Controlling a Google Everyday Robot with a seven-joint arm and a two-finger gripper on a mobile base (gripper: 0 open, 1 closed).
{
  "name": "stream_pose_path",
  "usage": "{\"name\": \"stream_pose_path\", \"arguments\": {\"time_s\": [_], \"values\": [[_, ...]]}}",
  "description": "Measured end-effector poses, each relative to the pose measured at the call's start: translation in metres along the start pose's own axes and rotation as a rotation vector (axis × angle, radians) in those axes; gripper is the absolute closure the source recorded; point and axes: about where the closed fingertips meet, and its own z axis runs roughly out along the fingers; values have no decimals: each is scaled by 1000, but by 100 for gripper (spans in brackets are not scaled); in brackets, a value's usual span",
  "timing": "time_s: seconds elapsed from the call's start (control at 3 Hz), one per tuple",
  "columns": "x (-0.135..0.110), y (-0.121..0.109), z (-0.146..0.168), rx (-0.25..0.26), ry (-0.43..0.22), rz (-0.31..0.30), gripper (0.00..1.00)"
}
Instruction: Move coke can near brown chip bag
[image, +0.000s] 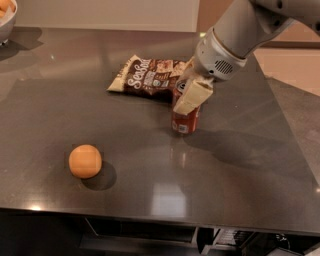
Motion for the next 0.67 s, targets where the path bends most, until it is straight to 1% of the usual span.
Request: {"name": "stream_pose_path", "arguments": {"time_s": [0.33,0.67], "values": [[-3,-20,9,25,-6,23,100],[-2,-33,20,38,8,40,100]]}}
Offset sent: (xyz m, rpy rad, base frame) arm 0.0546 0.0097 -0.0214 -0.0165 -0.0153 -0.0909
